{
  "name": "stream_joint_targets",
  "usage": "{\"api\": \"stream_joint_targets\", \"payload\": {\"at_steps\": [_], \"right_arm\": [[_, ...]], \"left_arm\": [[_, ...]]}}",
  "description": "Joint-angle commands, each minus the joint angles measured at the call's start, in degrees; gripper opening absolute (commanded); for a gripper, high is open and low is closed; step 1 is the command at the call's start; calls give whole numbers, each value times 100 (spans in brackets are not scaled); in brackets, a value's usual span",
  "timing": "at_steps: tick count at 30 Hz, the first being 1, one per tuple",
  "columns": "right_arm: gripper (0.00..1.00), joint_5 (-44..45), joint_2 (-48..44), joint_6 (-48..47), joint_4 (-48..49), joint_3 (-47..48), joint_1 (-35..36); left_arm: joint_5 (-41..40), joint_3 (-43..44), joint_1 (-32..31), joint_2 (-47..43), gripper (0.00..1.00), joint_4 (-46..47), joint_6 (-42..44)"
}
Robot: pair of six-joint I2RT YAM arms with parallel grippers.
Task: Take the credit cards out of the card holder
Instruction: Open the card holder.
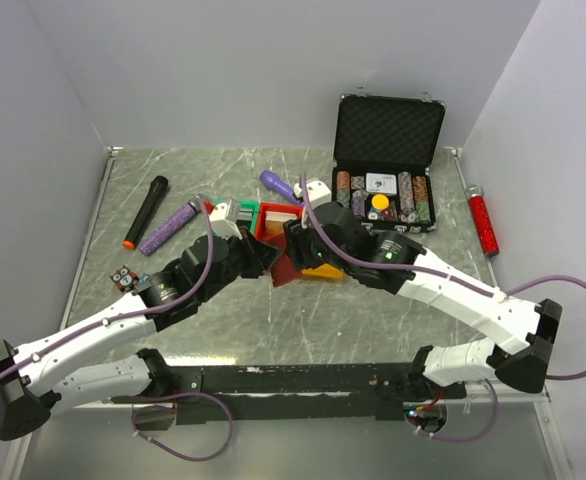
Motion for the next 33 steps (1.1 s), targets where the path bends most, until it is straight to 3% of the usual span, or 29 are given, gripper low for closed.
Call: {"api": "stream_joint_targets", "payload": {"at_steps": [1, 19, 33], "right_arm": [[58, -74, 131, -40, -11, 355, 113], [54, 49, 773, 13, -415, 803, 306], [49, 822, 1326, 22, -881, 1304, 596]], "left_arm": [[-292, 247, -69, -71, 1, -4, 33], [-274, 247, -113, -413, 1, -40, -371], [-99, 265, -104, -589, 1, 39, -591]]}}
